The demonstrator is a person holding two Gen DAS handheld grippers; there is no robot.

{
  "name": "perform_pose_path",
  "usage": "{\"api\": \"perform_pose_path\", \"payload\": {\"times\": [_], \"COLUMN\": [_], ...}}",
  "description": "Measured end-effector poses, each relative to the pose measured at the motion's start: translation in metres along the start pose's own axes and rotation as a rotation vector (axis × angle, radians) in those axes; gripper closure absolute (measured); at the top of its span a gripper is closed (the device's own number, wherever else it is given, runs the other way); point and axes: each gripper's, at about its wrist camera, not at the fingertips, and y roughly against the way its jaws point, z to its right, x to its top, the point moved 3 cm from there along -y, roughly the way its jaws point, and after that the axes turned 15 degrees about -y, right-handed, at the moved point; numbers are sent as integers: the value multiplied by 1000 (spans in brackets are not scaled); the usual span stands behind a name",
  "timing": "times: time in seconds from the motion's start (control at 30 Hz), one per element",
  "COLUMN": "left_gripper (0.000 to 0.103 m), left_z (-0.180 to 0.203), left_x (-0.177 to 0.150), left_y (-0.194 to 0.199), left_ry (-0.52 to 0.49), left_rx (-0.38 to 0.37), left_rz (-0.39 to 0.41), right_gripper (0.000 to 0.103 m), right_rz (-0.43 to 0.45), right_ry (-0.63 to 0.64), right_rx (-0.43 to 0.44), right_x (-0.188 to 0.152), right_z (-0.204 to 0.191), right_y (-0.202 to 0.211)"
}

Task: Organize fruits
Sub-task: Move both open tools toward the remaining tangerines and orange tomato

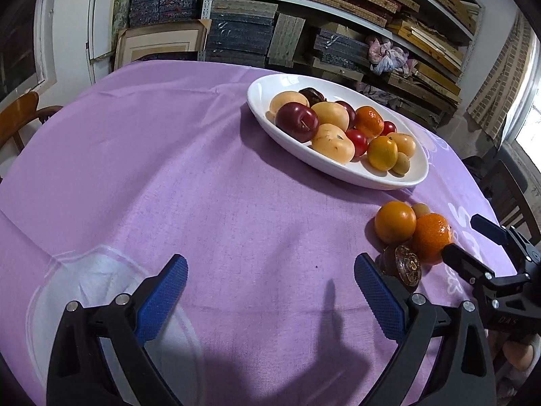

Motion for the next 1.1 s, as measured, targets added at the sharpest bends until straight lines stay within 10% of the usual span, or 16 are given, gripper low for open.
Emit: {"api": "perform_pose_path", "payload": {"times": [0.2,0.4,0.5,1.1], "left_gripper": [3,3,3,3], "left_z": [4,9,9,29], "left_x": [0,0,1,-2], "left_y": [3,4,6,2], "left_ry": [-23,-46,-46,-139], "left_rx": [15,21,27,21], "left_rz": [2,6,15,6], "right_gripper": [4,5,30,49], "right_rz": [35,-3,-62,-126], "right_ry": [-81,-27,22,4], "right_rx": [-64,120,143,194], "right_x": [3,-4,-15,-23], "right_z": [38,4,-15,-17], "right_y": [17,25,15,4]}}
